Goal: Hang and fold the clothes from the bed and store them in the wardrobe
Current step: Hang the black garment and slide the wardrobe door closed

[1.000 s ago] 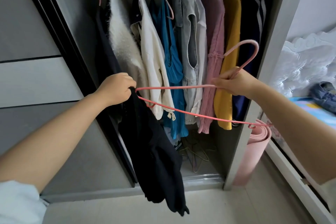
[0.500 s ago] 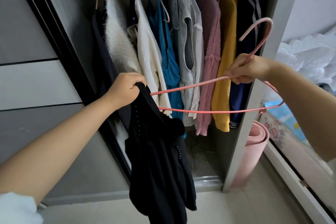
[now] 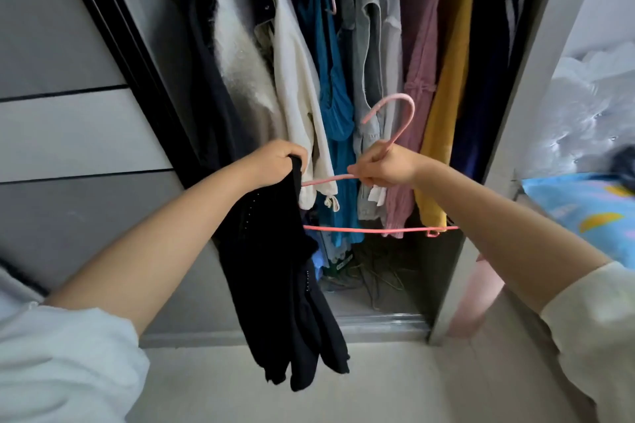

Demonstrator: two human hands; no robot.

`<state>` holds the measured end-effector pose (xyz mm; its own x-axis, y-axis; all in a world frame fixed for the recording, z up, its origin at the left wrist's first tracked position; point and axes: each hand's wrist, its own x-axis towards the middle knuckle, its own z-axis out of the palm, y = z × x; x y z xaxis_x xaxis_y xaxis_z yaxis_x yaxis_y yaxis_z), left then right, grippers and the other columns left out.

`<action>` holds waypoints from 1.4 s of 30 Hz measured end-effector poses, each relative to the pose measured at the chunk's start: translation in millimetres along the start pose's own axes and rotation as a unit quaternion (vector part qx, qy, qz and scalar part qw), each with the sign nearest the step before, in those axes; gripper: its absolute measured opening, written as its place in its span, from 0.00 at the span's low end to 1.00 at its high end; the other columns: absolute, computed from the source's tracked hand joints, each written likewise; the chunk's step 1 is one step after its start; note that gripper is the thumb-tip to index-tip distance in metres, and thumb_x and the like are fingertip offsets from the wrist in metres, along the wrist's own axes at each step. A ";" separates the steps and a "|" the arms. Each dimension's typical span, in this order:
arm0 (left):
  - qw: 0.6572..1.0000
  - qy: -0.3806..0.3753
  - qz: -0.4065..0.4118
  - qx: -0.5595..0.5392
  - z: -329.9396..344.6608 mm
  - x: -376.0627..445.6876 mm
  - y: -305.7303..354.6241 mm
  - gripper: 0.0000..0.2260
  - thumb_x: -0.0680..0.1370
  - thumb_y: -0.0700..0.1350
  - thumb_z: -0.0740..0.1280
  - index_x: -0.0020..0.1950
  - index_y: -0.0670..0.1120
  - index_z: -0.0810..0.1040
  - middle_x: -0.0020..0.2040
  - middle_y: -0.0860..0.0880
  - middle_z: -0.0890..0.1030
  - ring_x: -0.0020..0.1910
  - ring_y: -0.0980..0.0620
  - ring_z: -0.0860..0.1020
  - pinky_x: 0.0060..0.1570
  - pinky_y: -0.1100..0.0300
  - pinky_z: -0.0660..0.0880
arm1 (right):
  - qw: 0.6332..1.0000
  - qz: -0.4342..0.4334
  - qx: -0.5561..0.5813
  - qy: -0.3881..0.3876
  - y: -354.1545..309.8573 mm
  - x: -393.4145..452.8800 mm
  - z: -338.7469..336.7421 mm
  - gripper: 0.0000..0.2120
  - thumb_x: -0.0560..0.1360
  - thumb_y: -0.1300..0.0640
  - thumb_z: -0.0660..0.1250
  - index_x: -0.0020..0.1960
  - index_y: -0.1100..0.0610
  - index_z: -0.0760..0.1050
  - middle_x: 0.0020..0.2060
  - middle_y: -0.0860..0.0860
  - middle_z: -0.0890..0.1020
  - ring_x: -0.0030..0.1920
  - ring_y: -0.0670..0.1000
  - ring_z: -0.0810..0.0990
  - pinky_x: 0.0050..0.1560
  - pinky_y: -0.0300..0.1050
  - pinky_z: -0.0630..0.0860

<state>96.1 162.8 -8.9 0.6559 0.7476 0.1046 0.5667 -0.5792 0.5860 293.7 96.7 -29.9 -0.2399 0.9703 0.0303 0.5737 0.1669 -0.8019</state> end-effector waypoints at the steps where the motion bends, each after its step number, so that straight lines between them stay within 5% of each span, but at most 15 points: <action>1: 1.000 -0.009 0.011 0.004 1.7 0.0 5.7 0.19 0.69 0.27 0.53 0.27 0.49 0.68 0.26 0.53 0.71 0.27 0.65 0.70 0.34 0.72 0.64 | 1.000 -0.012 0.010 -0.003 1.4 0.0 9.1 0.23 0.78 0.63 0.59 0.24 0.57 0.67 0.16 0.45 0.65 0.19 0.43 0.60 0.24 0.36 0.59; 5: 0.997 -0.025 0.050 0.050 -2.9 -6.5 25.3 0.14 0.68 0.32 0.54 0.29 0.48 0.70 0.31 0.52 0.74 0.37 0.55 0.73 0.42 0.64 0.68 | 0.992 -0.029 0.101 0.071 10.6 -5.9 32.9 0.26 0.78 0.64 0.59 0.22 0.54 0.68 0.17 0.47 0.64 0.18 0.41 0.60 0.23 0.32 0.58; 7: 0.984 -0.011 0.084 0.156 -12.0 -8.9 36.2 0.12 0.74 0.33 0.55 0.39 0.46 0.74 0.40 0.46 0.78 0.44 0.47 0.75 0.47 0.56 0.71 | 0.974 -0.020 0.182 0.133 16.9 -11.3 35.9 0.23 0.78 0.63 0.59 0.24 0.59 0.67 0.16 0.47 0.64 0.18 0.42 0.59 0.21 0.32 0.56; 10: 0.925 0.069 0.106 0.359 -20.6 -20.8 35.6 0.14 0.80 0.52 0.55 0.60 0.47 0.71 0.48 0.49 0.80 0.48 0.46 0.76 0.48 0.54 0.68 | 0.926 0.019 0.329 0.185 22.8 -20.9 29.3 0.26 0.79 0.58 0.57 0.21 0.58 0.68 0.14 0.47 0.62 0.15 0.43 0.56 0.18 0.29 0.53; 13: 0.834 0.220 0.190 0.469 -8.4 -41.5 4.1 0.27 0.72 0.61 0.56 0.59 0.42 0.72 0.52 0.44 0.80 0.56 0.45 0.72 0.60 0.51 0.59 | 0.921 0.007 0.335 0.199 20.4 -27.7 21.8 0.28 0.79 0.59 0.56 0.20 0.56 0.70 0.15 0.47 0.61 0.16 0.43 0.56 0.19 0.30 0.52; 15: 0.782 0.308 0.202 0.503 -0.8 -45.4 -16.0 0.25 0.71 0.58 0.60 0.59 0.41 0.70 0.53 0.43 0.80 0.56 0.46 0.70 0.62 0.48 0.59 | 0.931 -0.012 0.309 0.192 15.1 -31.2 18.4 0.25 0.78 0.60 0.57 0.23 0.59 0.69 0.15 0.46 0.61 0.17 0.43 0.56 0.20 0.31 0.53; 18: 0.745 0.355 0.203 0.527 -5.2 -40.7 -23.9 0.12 0.78 0.52 0.59 0.46 0.42 0.70 0.36 0.46 0.79 0.39 0.48 0.73 0.42 0.52 0.69 | 0.966 -0.032 0.209 0.151 1.6 -36.5 10.7 0.21 0.79 0.62 0.57 0.26 0.61 0.68 0.17 0.47 0.63 0.19 0.42 0.58 0.20 0.32 0.56; 21: 0.791 0.286 0.268 0.471 -2.3 -42.9 -27.0 0.21 0.83 0.52 0.50 0.35 0.42 0.68 0.25 0.47 0.72 0.22 0.49 0.72 0.20 0.62 0.65 | 0.987 -0.013 0.095 0.130 -9.0 -42.9 -0.5 0.20 0.79 0.61 0.58 0.28 0.61 0.69 0.19 0.49 0.64 0.20 0.42 0.60 0.23 0.30 0.59; 23: 0.818 0.252 0.285 0.431 10.6 -44.0 -21.5 0.26 0.83 0.52 0.48 0.30 0.41 0.70 0.22 0.48 0.70 0.18 0.49 0.71 0.16 0.65 0.62 | 0.988 0.019 0.082 0.129 -8.6 -43.4 -5.7 0.23 0.79 0.58 0.57 0.26 0.61 0.69 0.17 0.47 0.64 0.19 0.42 0.60 0.22 0.31 0.60; 26: 0.847 0.186 0.275 0.416 27.9 -41.7 -5.9 0.20 0.76 0.51 0.56 0.27 0.41 0.70 0.19 0.49 0.70 0.15 0.48 0.70 0.14 0.66 0.60 | 0.988 0.062 0.104 0.093 -3.6 -42.6 0.2 0.25 0.80 0.56 0.54 0.25 0.60 0.67 0.16 0.46 0.63 0.17 0.43 0.58 0.20 0.33 0.56; 28: 0.863 0.142 0.236 0.423 40.2 -41.5 10.5 0.20 0.75 0.52 0.55 0.30 0.41 0.72 0.23 0.47 0.74 0.19 0.46 0.74 0.16 0.62 0.62 | 0.986 0.081 0.120 0.083 -0.3 -40.5 6.7 0.24 0.80 0.56 0.54 0.26 0.61 0.66 0.15 0.45 0.62 0.17 0.43 0.57 0.19 0.33 0.55; 32: 0.918 0.074 0.104 0.375 72.8 -37.2 36.3 0.19 0.82 0.53 0.48 0.54 0.40 0.70 0.52 0.43 0.79 0.52 0.40 0.77 0.39 0.55 0.64 | 0.985 0.103 0.074 0.119 -4.0 -34.6 10.2 0.23 0.80 0.55 0.56 0.27 0.59 0.65 0.16 0.45 0.64 0.19 0.43 0.60 0.22 0.35 0.58; 36: 0.955 0.063 0.062 0.282 74.8 -24.2 41.4 0.18 0.82 0.52 0.49 0.52 0.39 0.70 0.52 0.39 0.78 0.53 0.37 0.75 0.41 0.54 0.63 | 0.971 0.056 -0.060 0.227 -8.9 -33.2 1.0 0.20 0.78 0.53 0.61 0.33 0.65 0.71 0.27 0.51 0.71 0.29 0.48 0.68 0.31 0.36 0.65; 40: 0.965 0.109 0.054 0.233 59.5 -14.3 32.6 0.18 0.82 0.50 0.52 0.50 0.36 0.72 0.49 0.35 0.78 0.51 0.35 0.75 0.40 0.54 0.63 | 0.851 -0.138 -0.189 0.470 7.8 -48.0 -4.0 0.16 0.71 0.51 0.65 0.43 0.67 0.75 0.36 0.52 0.74 0.38 0.48 0.69 0.39 0.33 0.60; 42: 0.971 0.142 0.036 0.190 48.7 -10.2 24.6 0.17 0.82 0.49 0.54 0.47 0.35 0.72 0.47 0.34 0.79 0.49 0.34 0.75 0.41 0.52 0.65 | 0.862 -0.136 -0.187 0.452 23.8 -56.9 10.4 0.20 0.69 0.50 0.63 0.49 0.67 0.75 0.40 0.55 0.76 0.43 0.48 0.71 0.45 0.34 0.62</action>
<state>127.6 125.1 -34.7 0.5672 0.7288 0.3836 0.7028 -0.6711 0.2359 312.8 43.6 -56.9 0.2052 0.5981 0.7747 0.8451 0.2910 -0.4485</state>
